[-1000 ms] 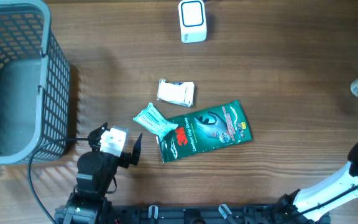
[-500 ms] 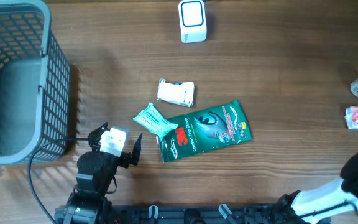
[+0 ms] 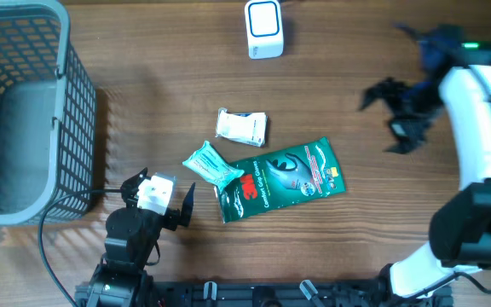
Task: Scan the item barcode
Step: 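Reach the right gripper to the white packet and grasp it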
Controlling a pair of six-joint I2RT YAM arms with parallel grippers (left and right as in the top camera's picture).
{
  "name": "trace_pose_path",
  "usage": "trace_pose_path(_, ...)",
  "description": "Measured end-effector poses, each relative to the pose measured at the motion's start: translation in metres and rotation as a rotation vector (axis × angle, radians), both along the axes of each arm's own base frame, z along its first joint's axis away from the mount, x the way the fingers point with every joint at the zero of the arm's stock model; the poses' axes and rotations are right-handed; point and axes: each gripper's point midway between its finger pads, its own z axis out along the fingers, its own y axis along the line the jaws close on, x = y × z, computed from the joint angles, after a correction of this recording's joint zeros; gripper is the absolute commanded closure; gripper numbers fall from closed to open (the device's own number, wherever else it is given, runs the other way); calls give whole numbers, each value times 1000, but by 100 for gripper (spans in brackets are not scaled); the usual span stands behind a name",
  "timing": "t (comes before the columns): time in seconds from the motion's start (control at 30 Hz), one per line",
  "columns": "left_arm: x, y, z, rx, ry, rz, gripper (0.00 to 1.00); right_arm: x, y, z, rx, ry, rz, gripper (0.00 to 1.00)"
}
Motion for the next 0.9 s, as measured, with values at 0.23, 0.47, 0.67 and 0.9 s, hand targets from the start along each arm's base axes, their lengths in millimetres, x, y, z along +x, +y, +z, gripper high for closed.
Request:
trace_pose_path(0.23, 0, 0, 0, 0, -1, 0, 0, 52, 148, -19, -5, -456, 588, 0)
trace_pose_path(0.47, 0, 0, 0, 0, 0, 0, 0, 33, 229, -13, -73, -744, 1283, 0)
trace_pose_path(0.67, 0, 0, 0, 0, 0, 0, 0, 26, 243, -15, -166, -864, 1710, 0)
trace_pose_path(0.9, 0, 0, 0, 0, 0, 0, 0, 39, 252, -58, -163, -862, 1851, 0)
